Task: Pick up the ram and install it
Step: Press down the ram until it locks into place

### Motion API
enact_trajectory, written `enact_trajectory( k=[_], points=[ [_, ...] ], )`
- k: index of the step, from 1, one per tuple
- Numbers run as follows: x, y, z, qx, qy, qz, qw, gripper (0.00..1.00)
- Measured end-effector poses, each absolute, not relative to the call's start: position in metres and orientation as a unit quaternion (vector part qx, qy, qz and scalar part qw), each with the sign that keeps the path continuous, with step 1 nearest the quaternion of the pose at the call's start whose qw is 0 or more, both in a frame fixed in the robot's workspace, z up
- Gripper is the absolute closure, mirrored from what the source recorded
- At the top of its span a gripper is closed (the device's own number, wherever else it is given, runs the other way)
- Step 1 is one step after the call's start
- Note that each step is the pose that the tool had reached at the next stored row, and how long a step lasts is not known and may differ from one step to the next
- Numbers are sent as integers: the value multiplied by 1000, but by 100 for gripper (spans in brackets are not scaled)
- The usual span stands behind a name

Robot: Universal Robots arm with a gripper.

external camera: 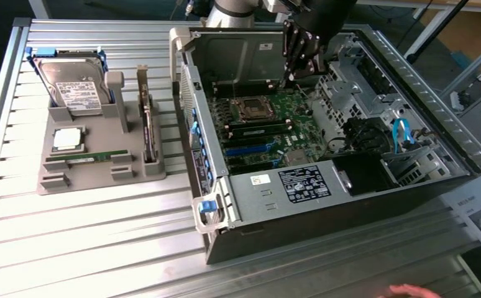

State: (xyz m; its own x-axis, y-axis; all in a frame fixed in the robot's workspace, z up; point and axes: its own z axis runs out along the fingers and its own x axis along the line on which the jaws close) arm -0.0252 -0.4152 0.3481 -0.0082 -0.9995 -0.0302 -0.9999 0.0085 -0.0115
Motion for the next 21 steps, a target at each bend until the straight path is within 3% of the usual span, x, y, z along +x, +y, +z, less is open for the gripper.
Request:
enact_trajectory(
  k=[21],
  points=[
    [-25,-415,348,-654,757,6,15,90]
  ],
)
